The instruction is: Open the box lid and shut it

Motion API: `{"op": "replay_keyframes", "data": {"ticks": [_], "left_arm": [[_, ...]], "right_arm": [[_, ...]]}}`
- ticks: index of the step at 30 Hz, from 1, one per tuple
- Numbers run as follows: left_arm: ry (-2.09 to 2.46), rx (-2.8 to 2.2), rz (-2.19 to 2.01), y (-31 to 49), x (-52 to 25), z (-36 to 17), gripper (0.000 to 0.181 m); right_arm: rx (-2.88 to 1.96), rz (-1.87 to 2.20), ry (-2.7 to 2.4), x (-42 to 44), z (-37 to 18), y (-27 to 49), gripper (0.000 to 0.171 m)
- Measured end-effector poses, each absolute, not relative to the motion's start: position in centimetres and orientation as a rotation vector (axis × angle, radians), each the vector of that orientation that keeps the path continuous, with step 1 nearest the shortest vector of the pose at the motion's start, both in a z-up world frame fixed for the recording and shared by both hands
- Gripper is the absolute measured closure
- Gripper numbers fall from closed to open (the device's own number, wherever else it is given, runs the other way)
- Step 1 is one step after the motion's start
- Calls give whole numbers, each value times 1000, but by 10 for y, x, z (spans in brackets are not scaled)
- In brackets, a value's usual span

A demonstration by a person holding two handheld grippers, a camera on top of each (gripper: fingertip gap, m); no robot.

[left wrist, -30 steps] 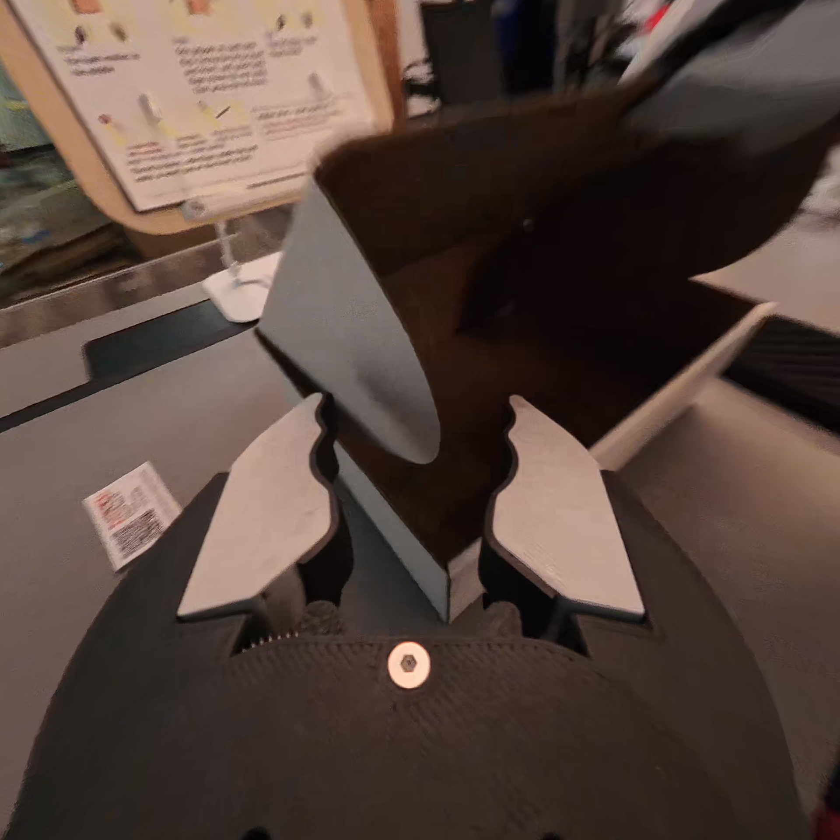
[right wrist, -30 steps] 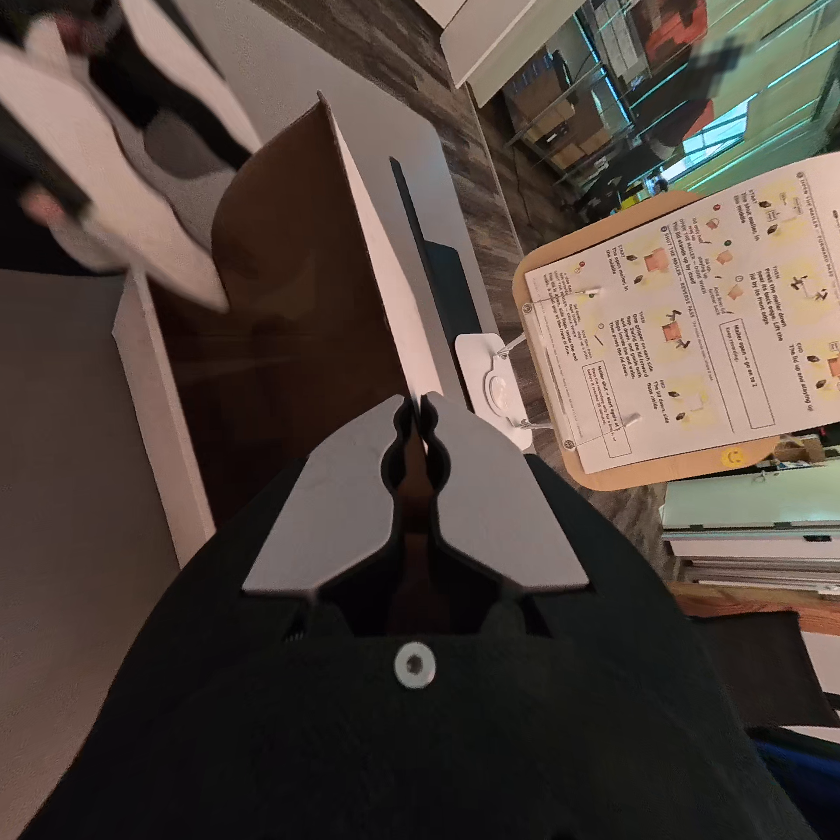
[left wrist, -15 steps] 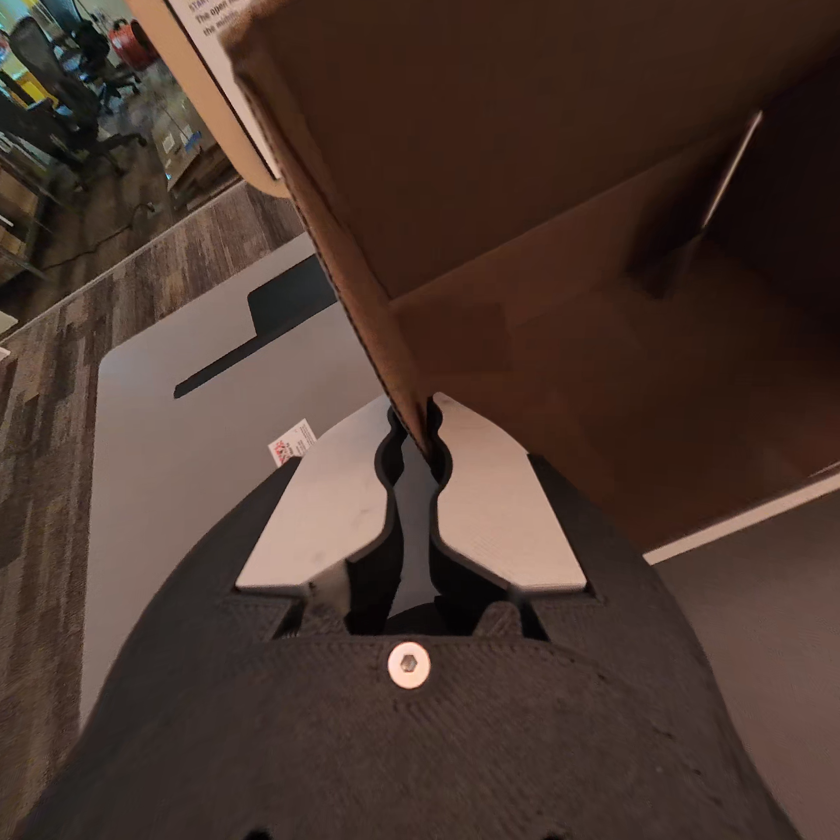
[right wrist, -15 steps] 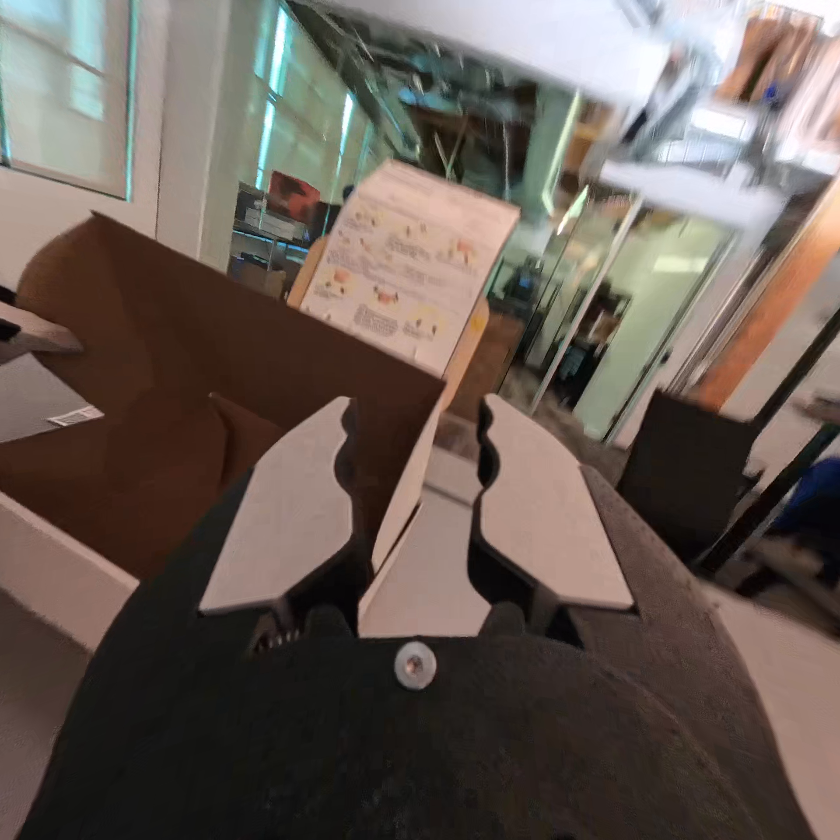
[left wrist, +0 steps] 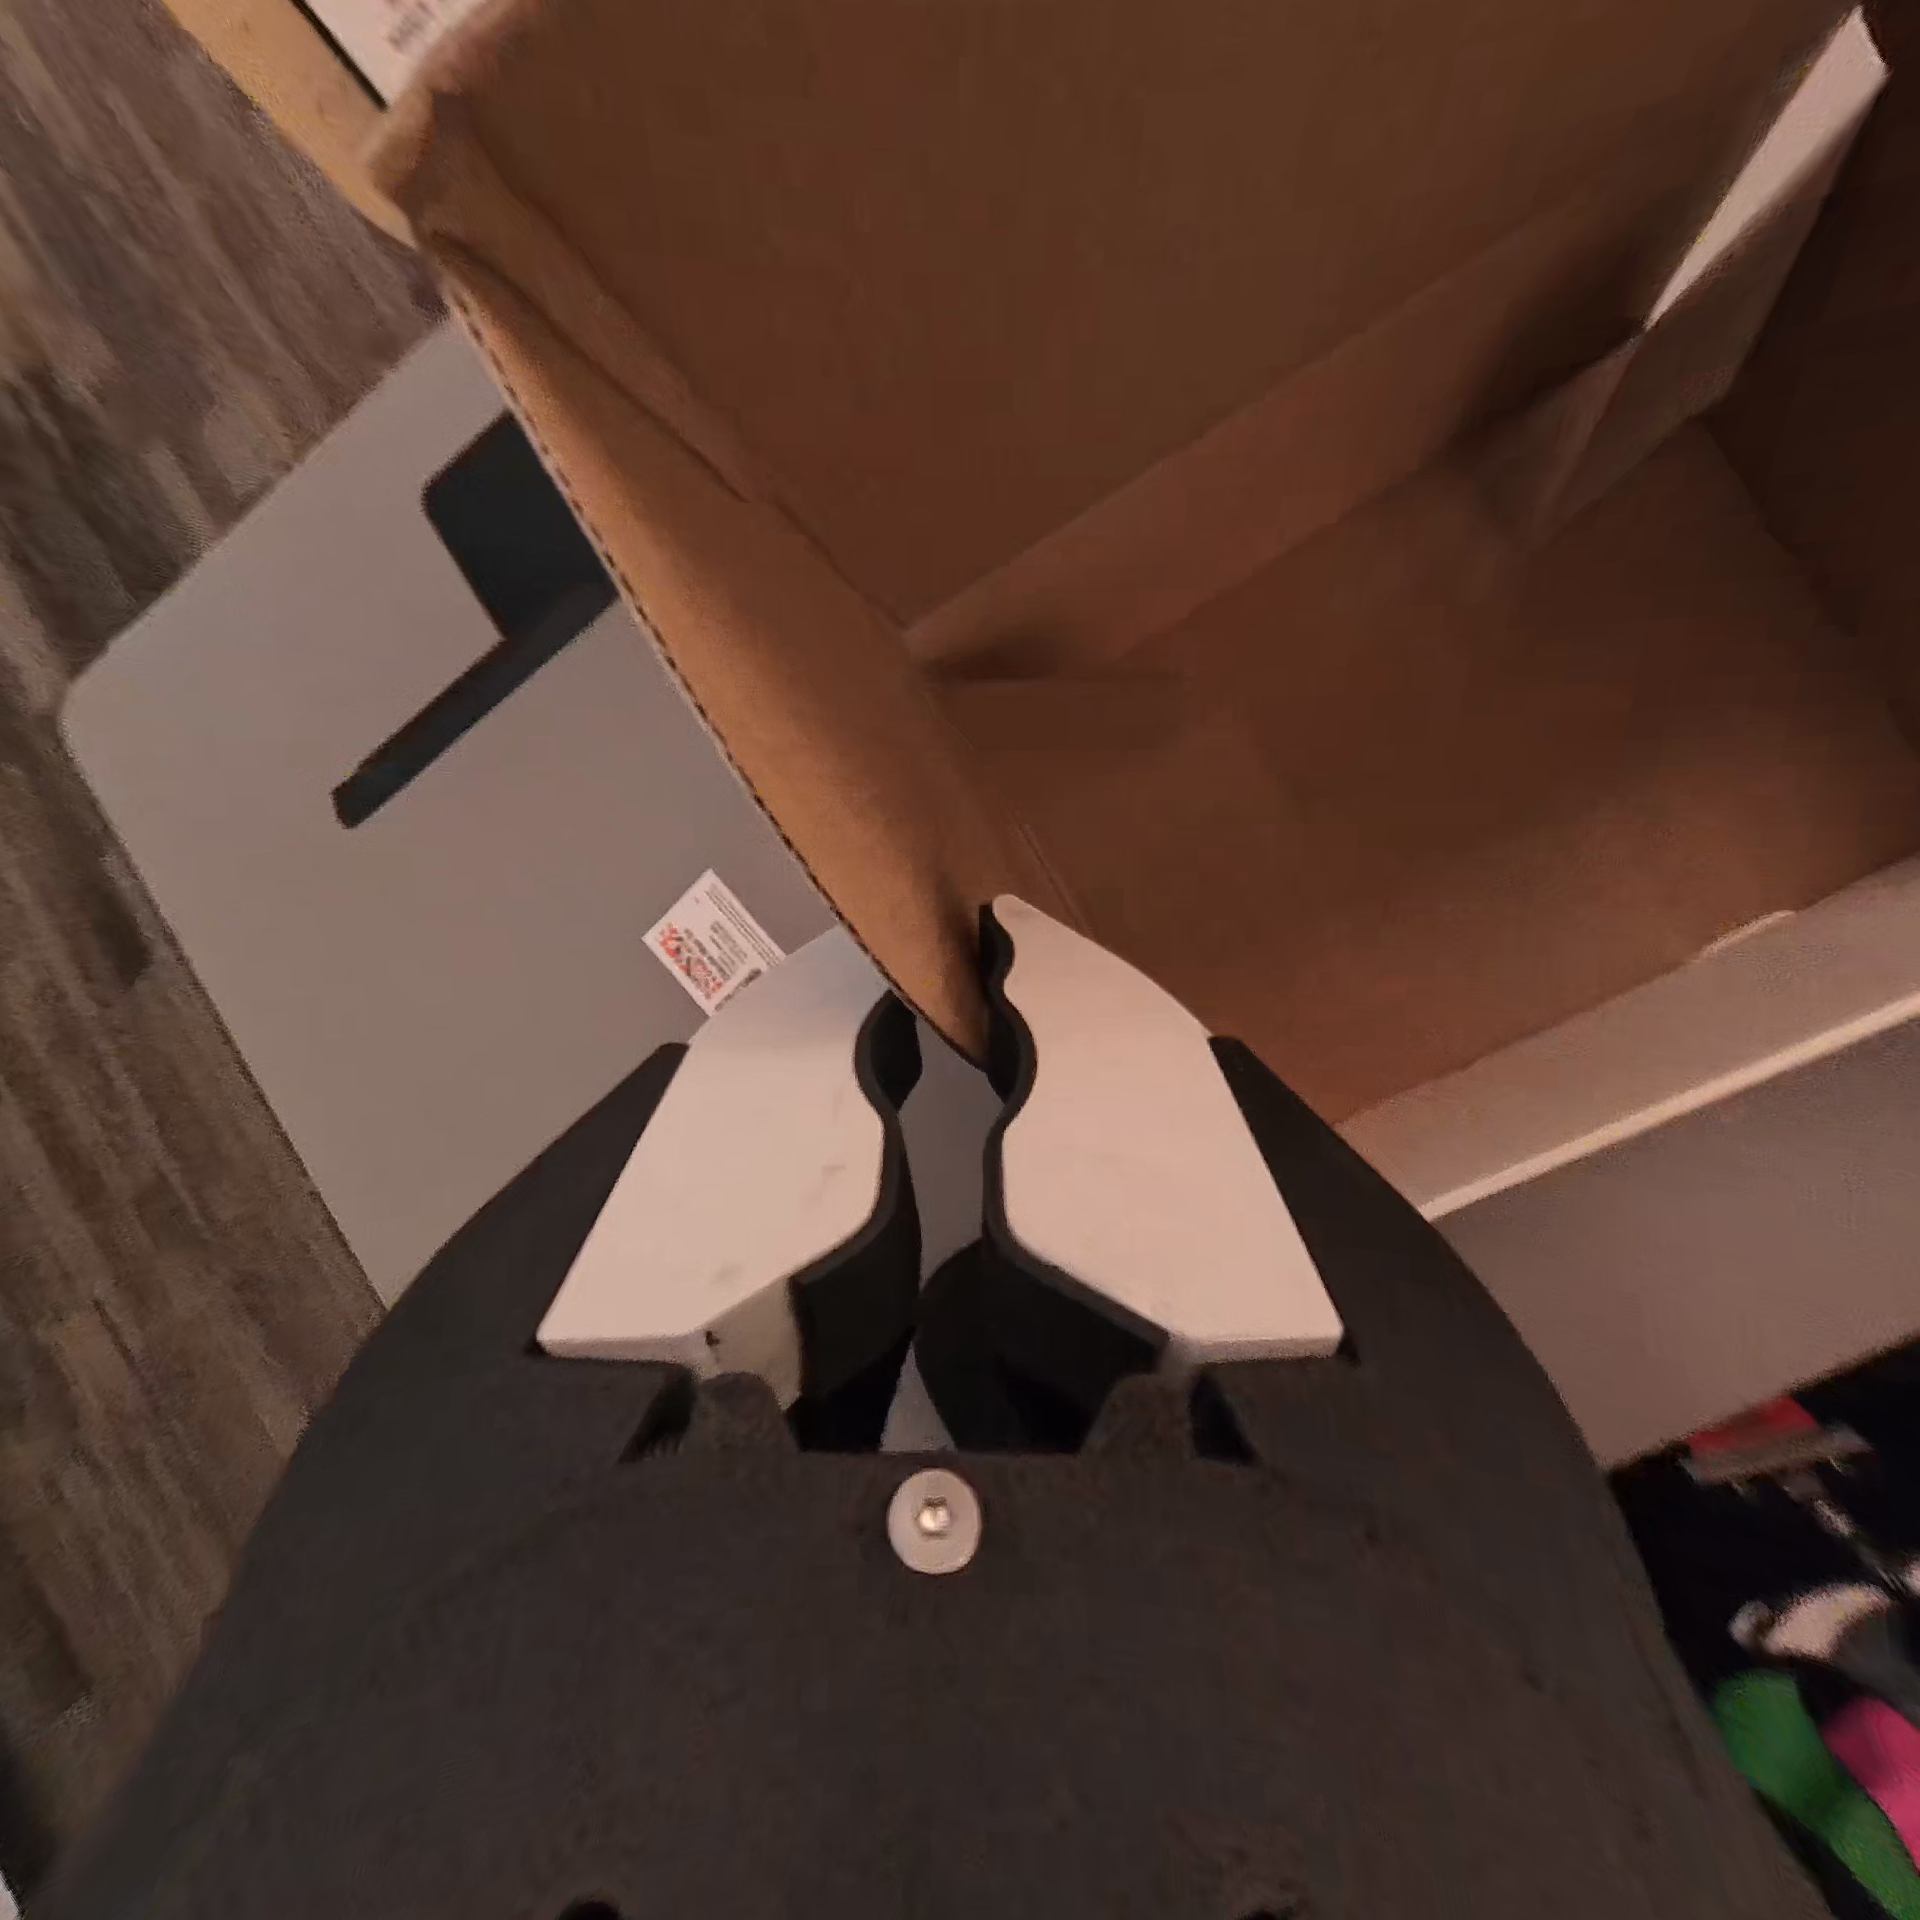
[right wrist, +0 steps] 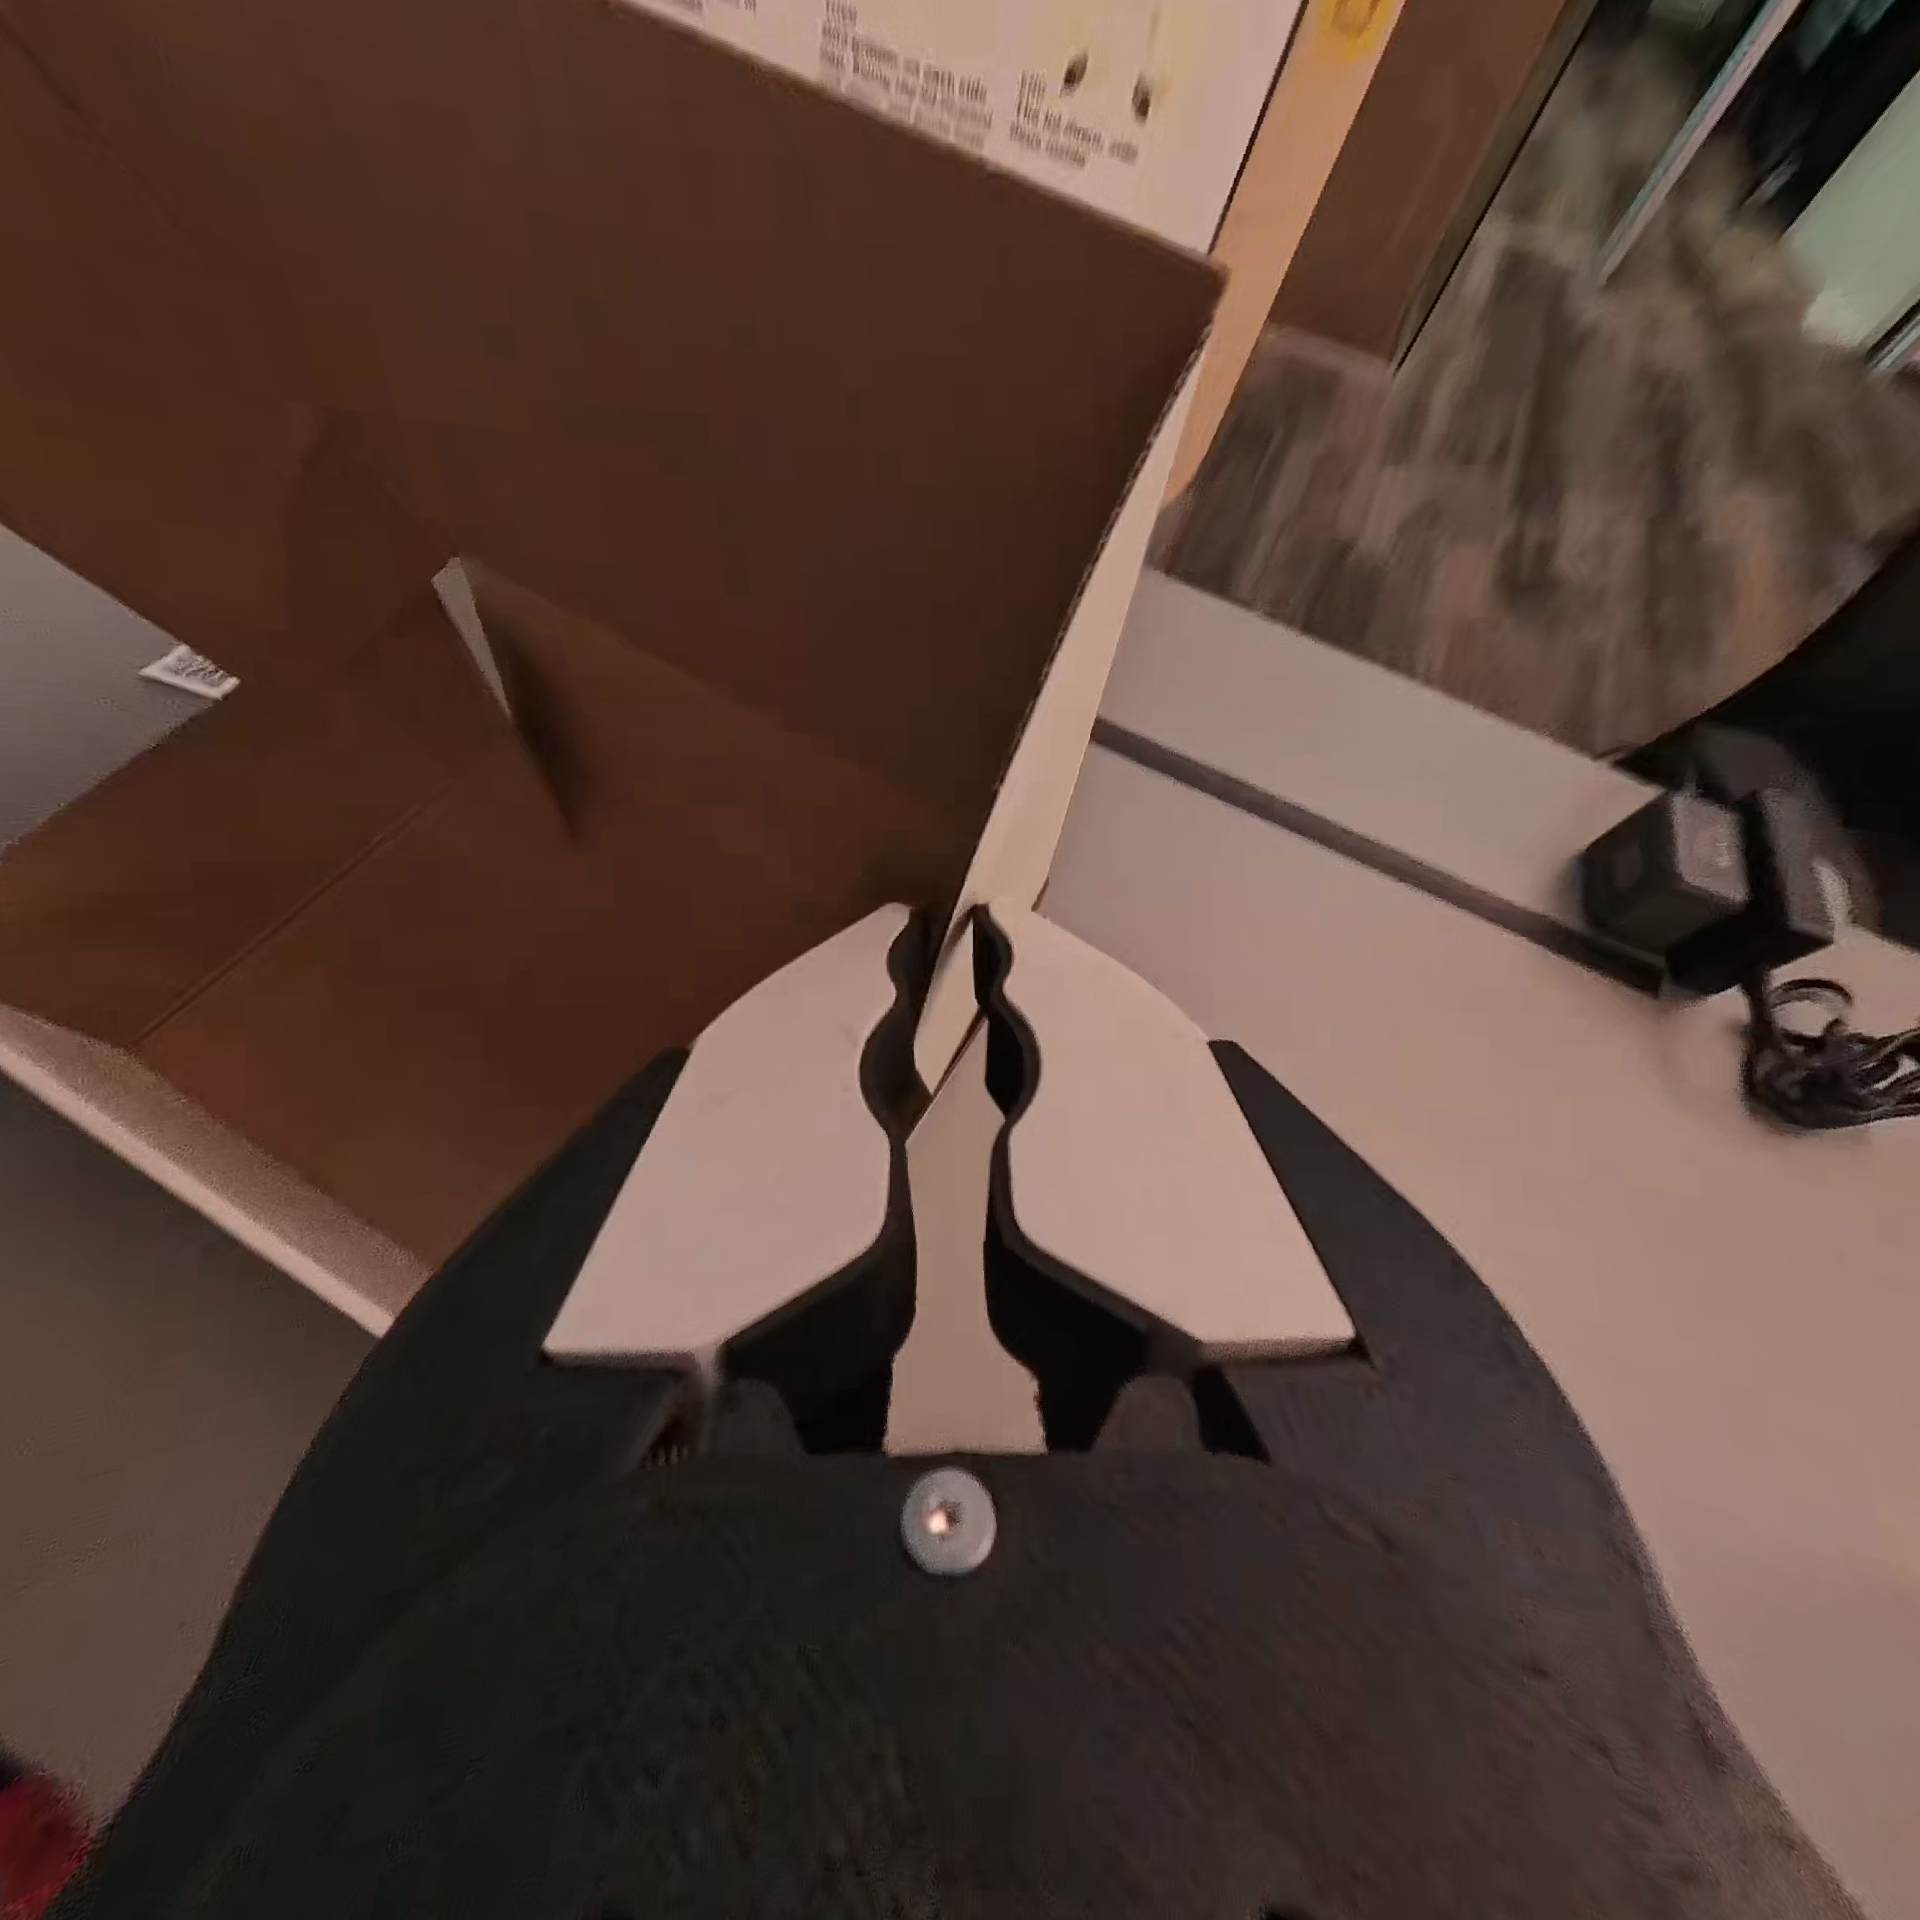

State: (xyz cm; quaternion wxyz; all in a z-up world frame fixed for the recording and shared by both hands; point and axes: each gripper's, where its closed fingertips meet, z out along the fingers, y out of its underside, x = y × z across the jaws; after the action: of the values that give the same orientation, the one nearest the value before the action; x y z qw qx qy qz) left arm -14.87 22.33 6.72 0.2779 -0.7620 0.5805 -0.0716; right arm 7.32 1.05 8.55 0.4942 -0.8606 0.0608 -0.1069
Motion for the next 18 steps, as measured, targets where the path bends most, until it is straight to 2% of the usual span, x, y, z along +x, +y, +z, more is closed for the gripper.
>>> {"op": "replay_keyframes", "data": {"ticks": [1, 8, 18], "left_arm": [[1589, -2066, -194, 228, -145, 70, 174], [1698, -2204, -218, 248, -129, 79, 174], [1694, -2173, -262, 246, -126, 81, 169]], "right_arm": [[-2140, -219, 159, 78, 90, 15, 163], [-2385, -41, 255, 109, 98, 44, 164], [-2388, -25, 237, 109, 98, 48, 163]]}}
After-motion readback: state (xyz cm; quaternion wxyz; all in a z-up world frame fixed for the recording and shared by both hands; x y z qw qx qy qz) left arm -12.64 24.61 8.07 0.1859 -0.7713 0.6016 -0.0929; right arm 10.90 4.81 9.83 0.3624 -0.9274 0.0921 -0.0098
